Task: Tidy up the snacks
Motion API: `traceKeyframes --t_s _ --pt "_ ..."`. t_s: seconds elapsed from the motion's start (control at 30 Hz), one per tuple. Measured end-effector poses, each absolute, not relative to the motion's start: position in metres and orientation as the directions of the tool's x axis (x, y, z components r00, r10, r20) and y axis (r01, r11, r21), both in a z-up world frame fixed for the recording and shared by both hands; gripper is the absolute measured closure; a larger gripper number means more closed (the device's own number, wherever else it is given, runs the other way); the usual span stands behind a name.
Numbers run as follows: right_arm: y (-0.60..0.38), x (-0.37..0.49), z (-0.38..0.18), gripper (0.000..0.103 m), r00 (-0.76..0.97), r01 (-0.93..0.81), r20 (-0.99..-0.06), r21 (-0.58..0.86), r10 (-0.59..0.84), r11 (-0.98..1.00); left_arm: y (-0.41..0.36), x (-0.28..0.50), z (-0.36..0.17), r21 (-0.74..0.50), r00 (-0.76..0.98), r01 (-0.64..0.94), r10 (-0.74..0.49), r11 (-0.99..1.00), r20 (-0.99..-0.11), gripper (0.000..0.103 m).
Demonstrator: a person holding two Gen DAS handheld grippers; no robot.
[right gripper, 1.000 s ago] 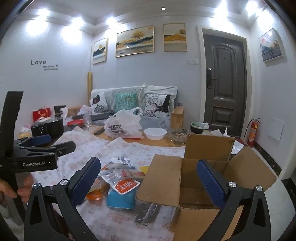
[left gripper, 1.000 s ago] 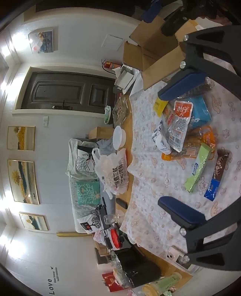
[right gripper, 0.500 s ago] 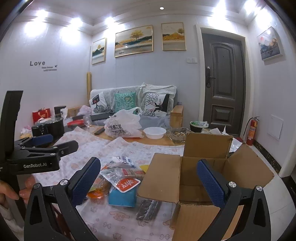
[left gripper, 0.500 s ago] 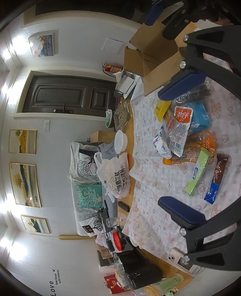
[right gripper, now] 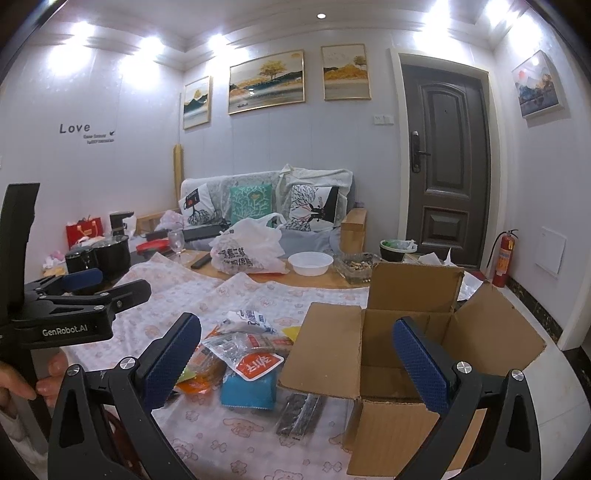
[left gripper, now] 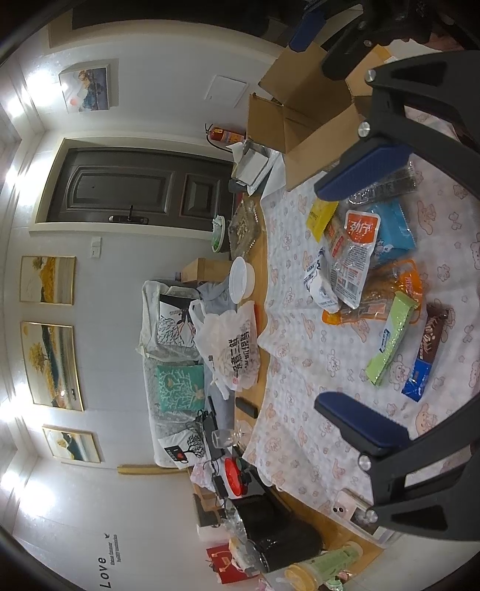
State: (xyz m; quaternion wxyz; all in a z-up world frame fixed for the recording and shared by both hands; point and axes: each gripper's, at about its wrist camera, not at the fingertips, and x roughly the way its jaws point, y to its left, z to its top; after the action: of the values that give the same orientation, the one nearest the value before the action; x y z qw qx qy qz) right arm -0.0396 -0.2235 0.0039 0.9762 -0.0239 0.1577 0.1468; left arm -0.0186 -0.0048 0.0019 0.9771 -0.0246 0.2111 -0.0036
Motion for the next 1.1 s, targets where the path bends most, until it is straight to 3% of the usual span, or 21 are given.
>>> traceKeyframes --t_s 1.1 --pt "-0.2255 -0.0491 -0.0004 0.000 0.901 -0.292 -0.332 0.010 0.279 0.956 -0.0097 -0.0220 -0.0003 -0.050 0.909 0.006 -0.027 0.999 -0.416 0.001"
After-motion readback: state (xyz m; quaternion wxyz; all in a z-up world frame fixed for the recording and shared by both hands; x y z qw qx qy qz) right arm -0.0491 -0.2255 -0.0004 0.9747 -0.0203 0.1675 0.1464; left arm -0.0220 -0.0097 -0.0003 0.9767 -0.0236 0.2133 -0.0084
